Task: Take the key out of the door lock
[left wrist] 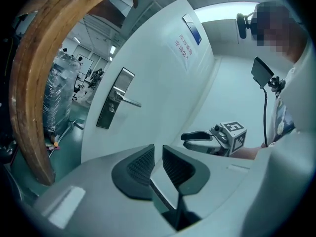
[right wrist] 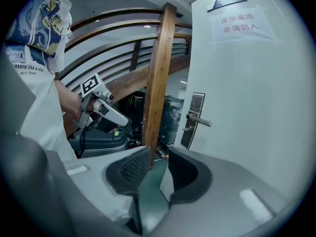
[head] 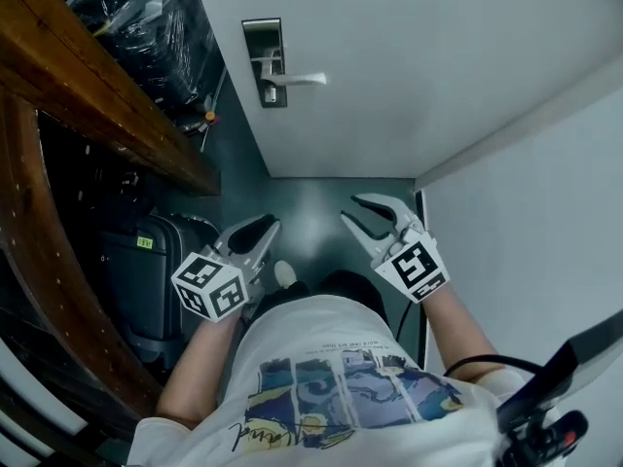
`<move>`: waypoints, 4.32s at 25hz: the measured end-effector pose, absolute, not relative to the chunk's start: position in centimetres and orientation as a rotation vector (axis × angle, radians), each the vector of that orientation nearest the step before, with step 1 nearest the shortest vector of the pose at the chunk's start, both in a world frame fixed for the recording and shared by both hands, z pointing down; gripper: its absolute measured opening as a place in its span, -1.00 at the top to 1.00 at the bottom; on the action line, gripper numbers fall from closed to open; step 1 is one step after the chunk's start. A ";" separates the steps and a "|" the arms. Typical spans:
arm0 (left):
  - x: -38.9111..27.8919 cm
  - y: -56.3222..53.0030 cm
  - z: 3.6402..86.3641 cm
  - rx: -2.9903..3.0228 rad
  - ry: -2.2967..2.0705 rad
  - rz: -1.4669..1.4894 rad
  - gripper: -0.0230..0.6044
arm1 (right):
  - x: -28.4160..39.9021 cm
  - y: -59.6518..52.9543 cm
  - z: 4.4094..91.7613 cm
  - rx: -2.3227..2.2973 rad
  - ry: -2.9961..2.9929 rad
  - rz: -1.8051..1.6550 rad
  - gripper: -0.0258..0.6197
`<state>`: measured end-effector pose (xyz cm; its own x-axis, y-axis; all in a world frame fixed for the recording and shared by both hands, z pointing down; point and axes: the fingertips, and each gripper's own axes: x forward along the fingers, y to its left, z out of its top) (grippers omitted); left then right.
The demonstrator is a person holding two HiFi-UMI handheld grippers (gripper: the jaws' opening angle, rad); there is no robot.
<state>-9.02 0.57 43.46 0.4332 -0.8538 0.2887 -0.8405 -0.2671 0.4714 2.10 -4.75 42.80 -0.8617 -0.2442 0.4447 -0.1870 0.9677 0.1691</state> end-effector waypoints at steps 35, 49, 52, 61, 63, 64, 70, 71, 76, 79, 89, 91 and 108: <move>-20.2 -19.1 49.4 1.550 -1.530 -0.658 0.44 | -15.7 -24.1 42.7 -0.356 -2.625 -0.500 0.45; -21.2 -23.6 51.2 1.333 -1.323 -1.044 0.44 | -16.2 -23.3 42.8 -0.435 -2.631 -0.492 0.55; -21.2 -24.2 51.2 1.308 -1.266 -1.134 0.53 | -16.3 -23.5 42.8 -0.426 -2.628 -0.491 0.55; -21.3 -24.7 51.2 1.254 -1.189 -1.262 0.84 | -16.1 -23.7 43.1 -0.401 -2.613 -0.476 0.55; -21.3 -24.8 51.2 1.250 -1.179 -1.273 0.84 | -16.1 -23.8 43.1 -0.390 -2.613 -0.471 0.55; -21.3 -24.8 51.1 1.250 -1.179 -1.272 0.85 | -16.1 -23.9 43.1 -0.383 -2.613 -0.472 0.55; -21.2 -24.7 51.1 1.249 -1.201 -1.229 0.85 | -16.3 -23.7 43.0 -0.373 -2.635 -0.454 0.56; -21.2 -24.7 51.0 1.245 -1.199 -1.228 0.85 | -16.3 -23.6 43.0 -0.379 -2.642 -0.449 0.56; -21.2 -24.6 51.0 1.206 -1.189 -1.216 0.85 | -16.4 -23.6 42.8 -0.359 -2.643 -0.441 0.56; -21.0 -24.5 50.8 1.193 -1.178 -1.228 0.85 | -16.3 -23.6 42.8 -0.347 -2.640 -0.440 0.56; -19.9 -22.1 50.5 1.221 -1.175 -1.173 0.85 | -16.1 -23.7 42.9 -0.346 -2.638 -0.407 0.55; -19.7 -21.6 50.3 1.234 -1.168 -1.168 0.85 | -16.2 -23.9 42.9 -0.339 -2.640 -0.408 0.55; -20.3 -14.7 47.4 1.362 -1.172 -1.070 0.85 | -12.9 -25.7 41.8 -0.052 -2.669 -0.328 0.46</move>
